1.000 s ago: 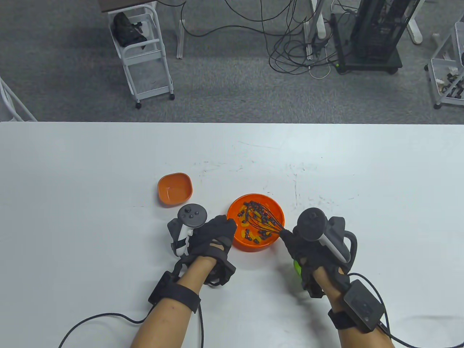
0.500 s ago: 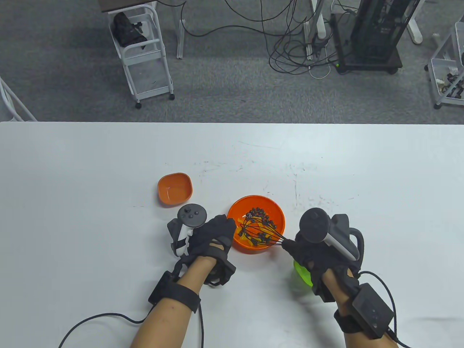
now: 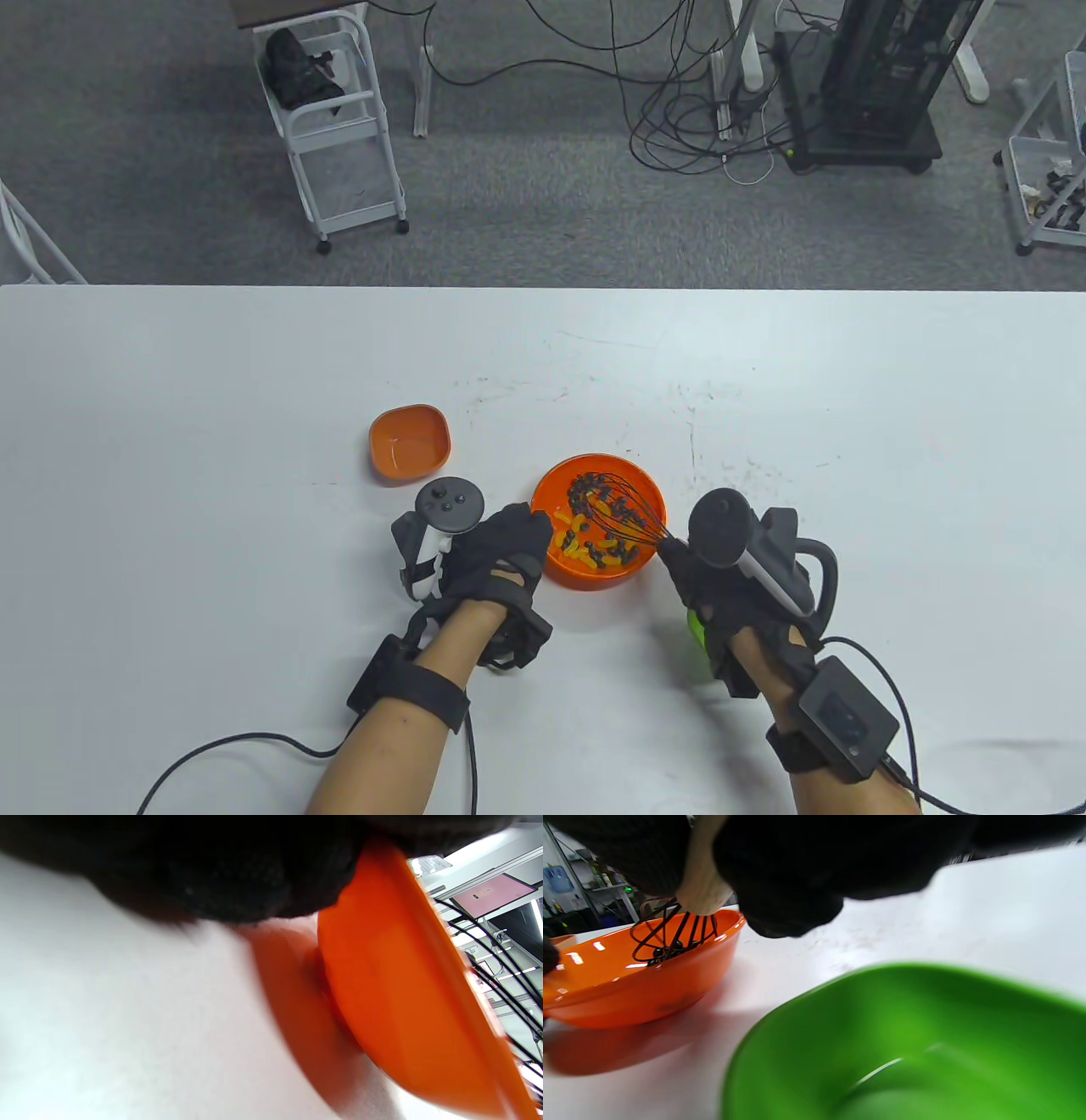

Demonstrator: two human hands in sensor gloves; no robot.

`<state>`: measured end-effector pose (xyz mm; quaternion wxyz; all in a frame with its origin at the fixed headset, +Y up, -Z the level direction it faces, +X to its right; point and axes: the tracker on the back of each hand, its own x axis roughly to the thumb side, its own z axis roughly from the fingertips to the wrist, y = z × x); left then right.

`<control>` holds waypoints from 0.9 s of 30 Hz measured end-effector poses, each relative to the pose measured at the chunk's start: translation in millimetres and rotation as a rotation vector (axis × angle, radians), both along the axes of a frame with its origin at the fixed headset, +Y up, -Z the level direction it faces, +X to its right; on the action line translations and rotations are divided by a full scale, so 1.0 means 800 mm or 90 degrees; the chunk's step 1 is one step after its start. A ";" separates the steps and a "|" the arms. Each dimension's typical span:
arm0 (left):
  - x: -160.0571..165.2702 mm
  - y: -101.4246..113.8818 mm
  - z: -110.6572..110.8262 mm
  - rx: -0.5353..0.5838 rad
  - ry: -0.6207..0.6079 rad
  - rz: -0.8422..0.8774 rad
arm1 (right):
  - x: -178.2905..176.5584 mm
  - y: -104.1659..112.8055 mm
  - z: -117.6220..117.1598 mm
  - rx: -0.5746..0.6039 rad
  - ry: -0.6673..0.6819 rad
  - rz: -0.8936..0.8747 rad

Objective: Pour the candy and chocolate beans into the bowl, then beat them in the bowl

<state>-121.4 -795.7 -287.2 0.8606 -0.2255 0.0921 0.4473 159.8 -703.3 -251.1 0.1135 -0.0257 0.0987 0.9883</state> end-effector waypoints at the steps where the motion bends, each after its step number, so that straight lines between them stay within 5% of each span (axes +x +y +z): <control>1: -0.001 -0.001 0.000 -0.003 0.002 0.006 | -0.003 -0.001 0.000 0.010 0.007 0.016; 14: -0.001 0.000 0.000 -0.004 0.010 0.004 | 0.001 0.019 0.008 -0.053 0.116 -0.032; 27: 0.000 0.000 0.000 -0.001 0.005 0.000 | 0.010 0.037 0.012 0.018 0.024 0.078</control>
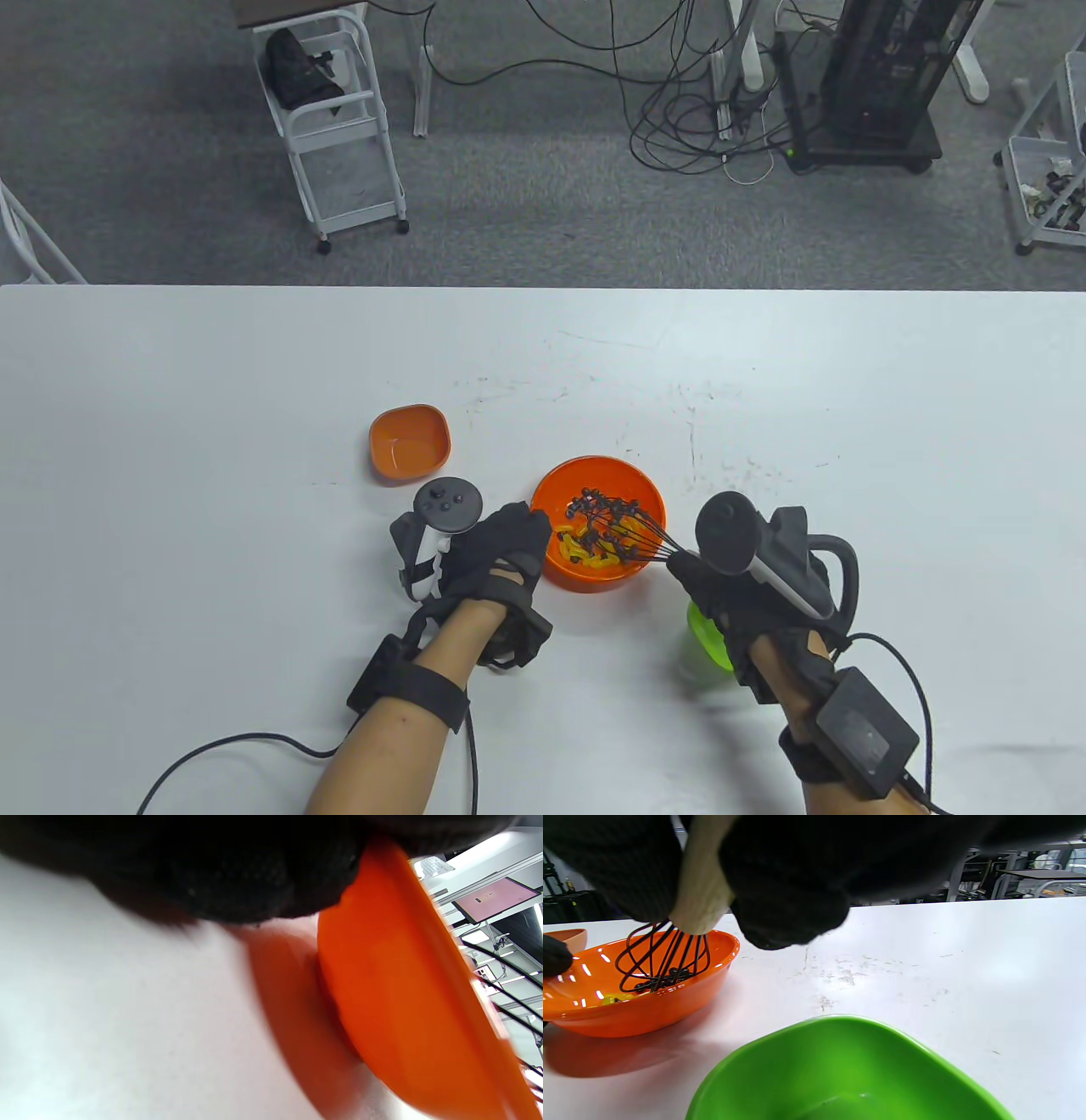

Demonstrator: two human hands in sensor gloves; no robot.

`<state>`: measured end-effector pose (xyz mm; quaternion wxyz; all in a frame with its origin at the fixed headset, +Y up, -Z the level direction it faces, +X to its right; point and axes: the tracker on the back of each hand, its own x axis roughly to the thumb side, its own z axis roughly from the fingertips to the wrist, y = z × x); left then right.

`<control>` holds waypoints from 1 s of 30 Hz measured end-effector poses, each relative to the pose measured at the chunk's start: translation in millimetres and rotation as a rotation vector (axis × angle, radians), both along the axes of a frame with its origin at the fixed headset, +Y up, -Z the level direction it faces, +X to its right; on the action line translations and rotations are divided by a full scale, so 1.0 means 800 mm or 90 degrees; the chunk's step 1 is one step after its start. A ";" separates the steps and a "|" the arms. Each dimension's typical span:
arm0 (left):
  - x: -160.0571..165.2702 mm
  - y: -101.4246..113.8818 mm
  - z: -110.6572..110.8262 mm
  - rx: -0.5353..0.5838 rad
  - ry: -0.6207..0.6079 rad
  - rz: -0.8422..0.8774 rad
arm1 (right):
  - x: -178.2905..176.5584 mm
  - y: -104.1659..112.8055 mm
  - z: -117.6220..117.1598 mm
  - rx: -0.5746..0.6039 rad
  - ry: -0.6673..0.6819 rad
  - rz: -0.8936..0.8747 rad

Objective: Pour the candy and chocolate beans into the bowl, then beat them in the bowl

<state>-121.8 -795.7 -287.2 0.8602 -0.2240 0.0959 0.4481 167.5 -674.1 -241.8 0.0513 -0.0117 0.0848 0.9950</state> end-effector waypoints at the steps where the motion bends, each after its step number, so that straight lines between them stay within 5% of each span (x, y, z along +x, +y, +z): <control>1: 0.000 0.000 0.000 0.000 -0.001 0.001 | 0.000 -0.002 -0.001 -0.001 -0.005 0.000; 11: 0.000 0.000 0.000 0.000 0.001 0.000 | -0.011 -0.039 -0.012 -0.017 -0.017 -0.082; 21: 0.000 0.000 0.000 0.000 0.005 -0.004 | -0.020 -0.009 0.004 -0.032 0.058 -0.037; 30: 0.001 0.000 0.000 0.005 0.001 -0.005 | -0.009 0.002 0.004 0.040 -0.010 0.036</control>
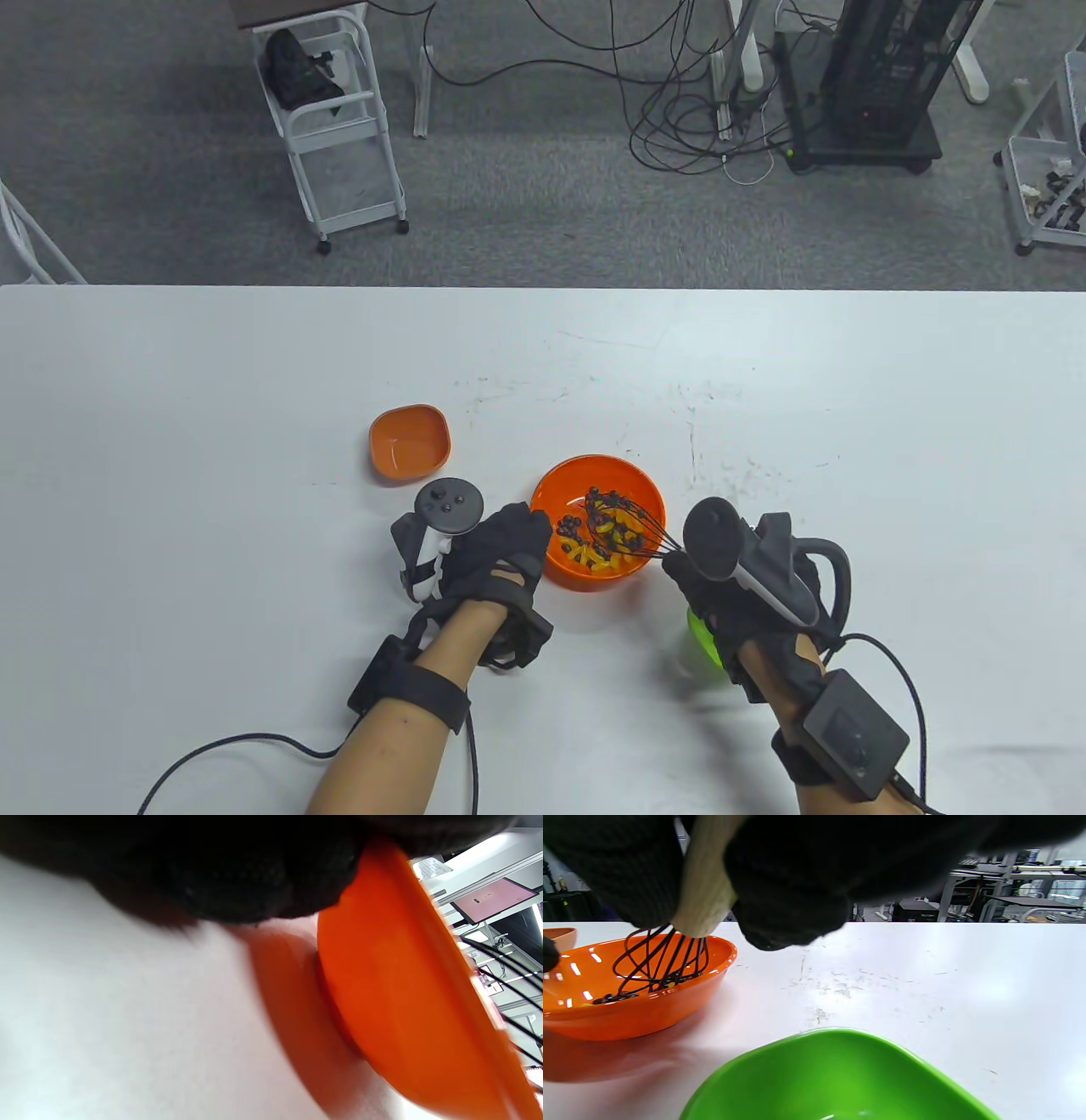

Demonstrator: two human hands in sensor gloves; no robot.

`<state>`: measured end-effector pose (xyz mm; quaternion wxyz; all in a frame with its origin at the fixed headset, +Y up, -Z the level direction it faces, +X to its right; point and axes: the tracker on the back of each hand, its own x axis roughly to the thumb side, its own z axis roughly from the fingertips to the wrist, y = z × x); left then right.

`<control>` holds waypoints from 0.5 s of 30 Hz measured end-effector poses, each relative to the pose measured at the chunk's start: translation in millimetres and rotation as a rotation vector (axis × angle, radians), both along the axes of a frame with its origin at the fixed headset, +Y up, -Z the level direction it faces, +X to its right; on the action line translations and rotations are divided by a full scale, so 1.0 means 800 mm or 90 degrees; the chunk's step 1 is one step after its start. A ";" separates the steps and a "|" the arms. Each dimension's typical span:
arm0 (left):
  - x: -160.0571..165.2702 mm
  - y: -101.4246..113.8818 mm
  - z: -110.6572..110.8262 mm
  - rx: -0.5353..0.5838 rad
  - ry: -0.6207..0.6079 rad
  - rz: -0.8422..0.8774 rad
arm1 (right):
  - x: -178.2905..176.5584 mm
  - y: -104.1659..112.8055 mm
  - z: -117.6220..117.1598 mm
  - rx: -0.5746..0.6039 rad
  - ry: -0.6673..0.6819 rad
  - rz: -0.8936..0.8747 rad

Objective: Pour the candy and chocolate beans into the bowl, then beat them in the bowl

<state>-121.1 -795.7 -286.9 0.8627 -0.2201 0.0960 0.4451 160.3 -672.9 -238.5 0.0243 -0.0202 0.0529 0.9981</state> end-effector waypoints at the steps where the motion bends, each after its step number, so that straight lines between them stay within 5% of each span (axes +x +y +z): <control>1: 0.000 0.000 0.000 0.000 -0.001 0.001 | 0.002 -0.003 -0.001 0.003 -0.008 0.002; 10: 0.000 0.000 0.000 -0.002 -0.002 0.003 | -0.006 -0.042 -0.013 -0.068 0.013 -0.140; 15: 0.000 0.000 0.000 -0.003 0.005 -0.001 | -0.010 -0.036 -0.008 -0.106 0.050 -0.130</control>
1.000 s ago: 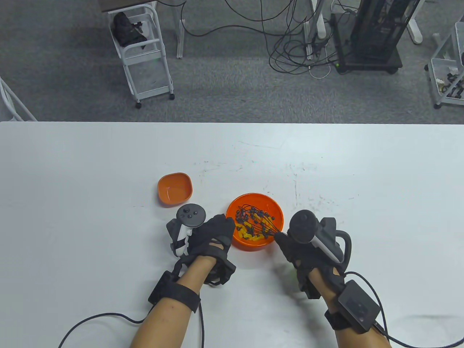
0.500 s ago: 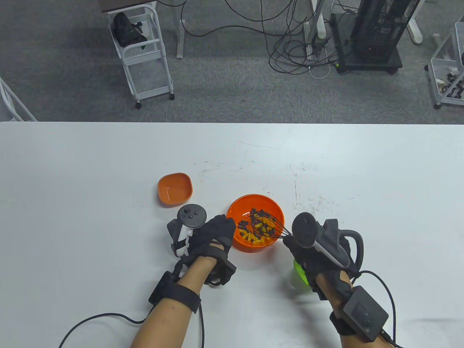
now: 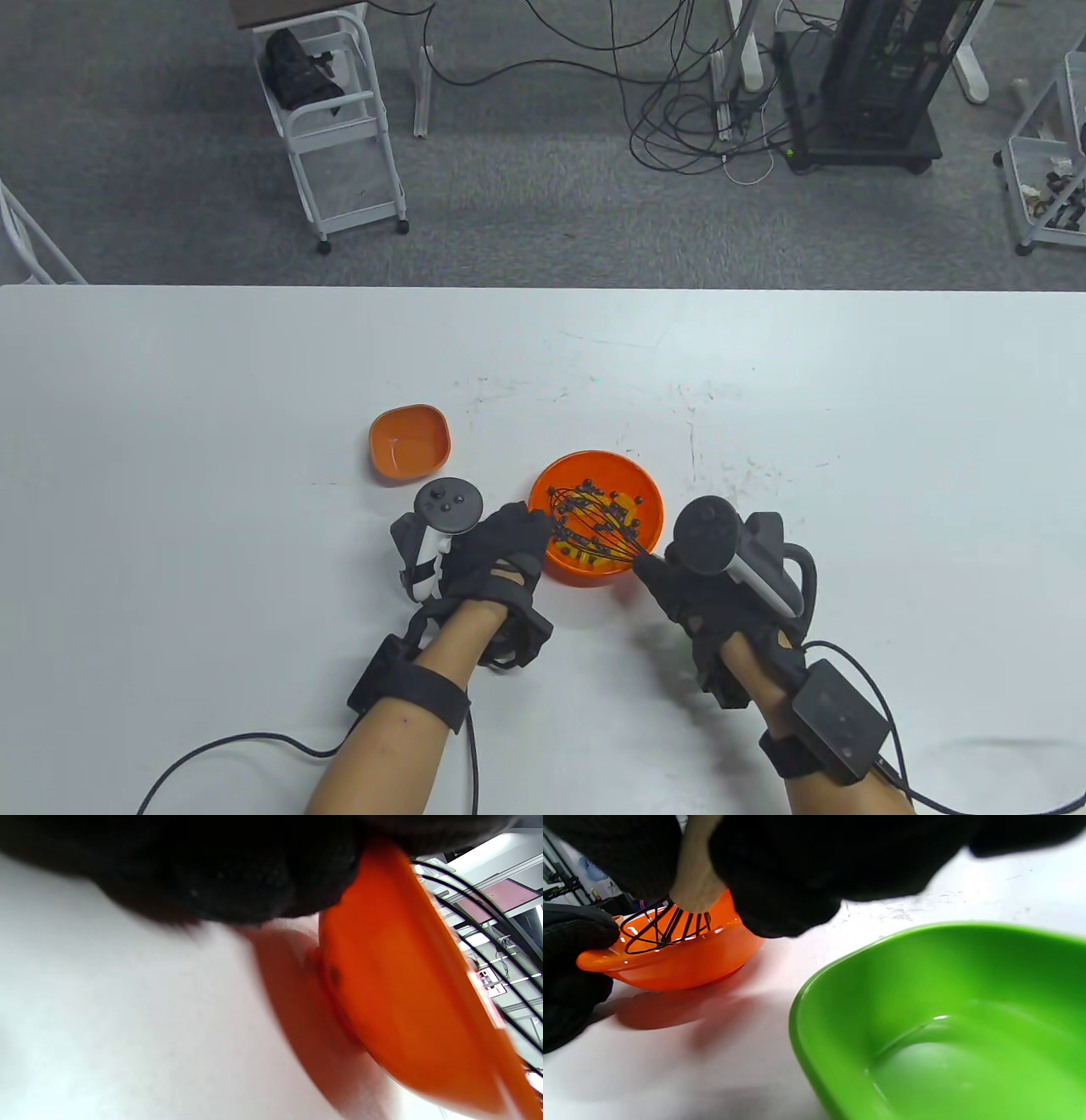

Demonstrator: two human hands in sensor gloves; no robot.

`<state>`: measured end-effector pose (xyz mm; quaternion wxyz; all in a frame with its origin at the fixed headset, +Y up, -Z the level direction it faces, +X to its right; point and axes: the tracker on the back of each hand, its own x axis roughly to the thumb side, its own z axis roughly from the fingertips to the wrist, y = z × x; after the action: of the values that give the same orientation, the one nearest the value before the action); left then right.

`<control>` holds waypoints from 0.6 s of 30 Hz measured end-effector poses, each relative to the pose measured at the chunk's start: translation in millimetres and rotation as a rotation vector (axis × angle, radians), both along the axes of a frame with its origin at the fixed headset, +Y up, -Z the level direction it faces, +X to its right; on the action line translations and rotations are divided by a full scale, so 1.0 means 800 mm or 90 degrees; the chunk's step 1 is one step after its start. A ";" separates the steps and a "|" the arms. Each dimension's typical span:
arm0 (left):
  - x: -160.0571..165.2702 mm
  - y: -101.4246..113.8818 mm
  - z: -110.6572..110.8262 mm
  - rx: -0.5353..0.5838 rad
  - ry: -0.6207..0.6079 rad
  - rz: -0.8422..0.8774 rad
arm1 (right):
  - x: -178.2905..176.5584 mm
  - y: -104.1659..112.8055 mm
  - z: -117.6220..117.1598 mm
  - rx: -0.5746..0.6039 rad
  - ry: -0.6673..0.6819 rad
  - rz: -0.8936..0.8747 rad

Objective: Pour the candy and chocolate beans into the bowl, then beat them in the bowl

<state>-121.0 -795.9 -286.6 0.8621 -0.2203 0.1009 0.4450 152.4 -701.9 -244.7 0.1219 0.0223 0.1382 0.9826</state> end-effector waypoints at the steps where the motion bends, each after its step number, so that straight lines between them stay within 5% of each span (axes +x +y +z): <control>1: 0.000 0.000 0.000 0.001 0.000 -0.001 | 0.003 0.005 0.001 -0.006 0.002 -0.005; 10: 0.001 0.000 -0.001 0.007 -0.007 -0.003 | 0.015 0.034 0.007 0.045 -0.042 0.084; 18: 0.002 -0.001 -0.001 0.007 -0.015 -0.004 | 0.017 0.023 0.003 0.064 -0.091 0.101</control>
<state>-119.5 -796.3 -287.2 0.8657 -0.2206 0.0886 0.4405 166.4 -683.8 -242.6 0.0519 -0.0528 0.0809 0.9940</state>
